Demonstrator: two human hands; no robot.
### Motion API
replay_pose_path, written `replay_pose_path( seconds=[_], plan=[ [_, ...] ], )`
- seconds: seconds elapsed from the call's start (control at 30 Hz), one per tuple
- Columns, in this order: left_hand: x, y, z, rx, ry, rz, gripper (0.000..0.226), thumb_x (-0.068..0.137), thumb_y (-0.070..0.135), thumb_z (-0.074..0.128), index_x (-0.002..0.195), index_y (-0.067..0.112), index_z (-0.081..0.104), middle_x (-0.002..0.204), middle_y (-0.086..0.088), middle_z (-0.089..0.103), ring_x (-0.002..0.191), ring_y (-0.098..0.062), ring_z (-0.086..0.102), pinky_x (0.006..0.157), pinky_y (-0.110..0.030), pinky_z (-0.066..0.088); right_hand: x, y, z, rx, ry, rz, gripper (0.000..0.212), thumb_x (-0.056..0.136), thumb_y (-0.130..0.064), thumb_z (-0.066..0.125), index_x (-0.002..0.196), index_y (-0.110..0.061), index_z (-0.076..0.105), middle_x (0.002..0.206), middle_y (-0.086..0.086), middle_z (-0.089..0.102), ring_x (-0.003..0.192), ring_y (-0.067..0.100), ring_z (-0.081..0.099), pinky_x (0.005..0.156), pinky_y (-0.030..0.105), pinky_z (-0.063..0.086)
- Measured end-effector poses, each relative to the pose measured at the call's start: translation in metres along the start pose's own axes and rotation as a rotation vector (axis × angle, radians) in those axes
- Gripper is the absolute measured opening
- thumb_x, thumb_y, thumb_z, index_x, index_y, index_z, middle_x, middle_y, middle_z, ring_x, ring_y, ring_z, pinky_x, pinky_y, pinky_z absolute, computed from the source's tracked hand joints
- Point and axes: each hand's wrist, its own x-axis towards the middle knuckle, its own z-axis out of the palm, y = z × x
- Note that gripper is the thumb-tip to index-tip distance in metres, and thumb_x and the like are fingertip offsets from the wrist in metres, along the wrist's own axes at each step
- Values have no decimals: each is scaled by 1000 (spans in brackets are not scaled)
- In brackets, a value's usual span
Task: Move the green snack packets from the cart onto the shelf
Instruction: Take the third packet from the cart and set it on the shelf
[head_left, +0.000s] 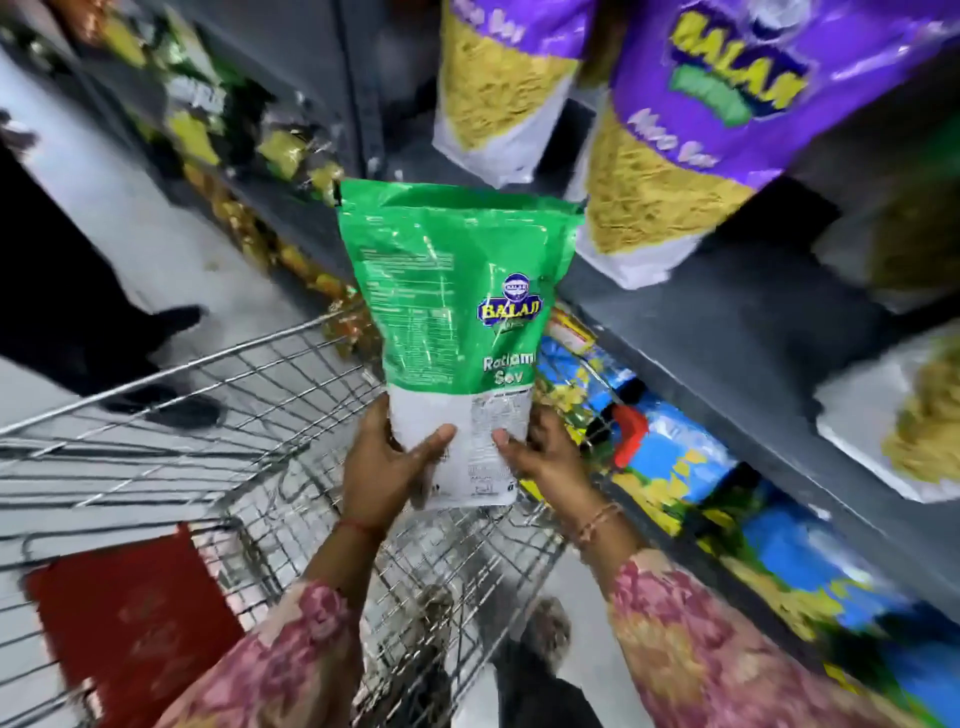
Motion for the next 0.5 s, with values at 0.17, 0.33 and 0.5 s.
replay_pose_path(
  seconds=[0.17, 0.33, 0.5],
  plan=[
    [-46, 35, 30, 17, -113, 143, 73, 50, 55, 74, 113, 31, 48, 97, -1, 69, 93, -25, 66, 79, -47, 56, -66, -23, -42, 42, 116, -130, 29, 77, -2, 66, 94, -22, 54, 96, 0, 67, 77, -3, 65, 71, 14, 52],
    [-104, 60, 86, 89, -200, 321, 65, 46, 64, 71, 104, 44, 50, 98, 11, 68, 91, -14, 66, 80, -35, 54, -142, -24, -109, 79, 224, -240, 35, 75, 6, 65, 95, -20, 53, 96, 4, 67, 78, -2, 65, 74, 16, 53],
    [-178, 71, 158, 140, -331, 464, 89, 40, 78, 66, 114, 33, 47, 107, -4, 69, 101, -27, 64, 86, -49, 53, -230, -5, -192, 83, 362, -284, 47, 64, 13, 71, 95, -18, 54, 92, -10, 70, 82, -2, 66, 71, 13, 52]
  ],
)
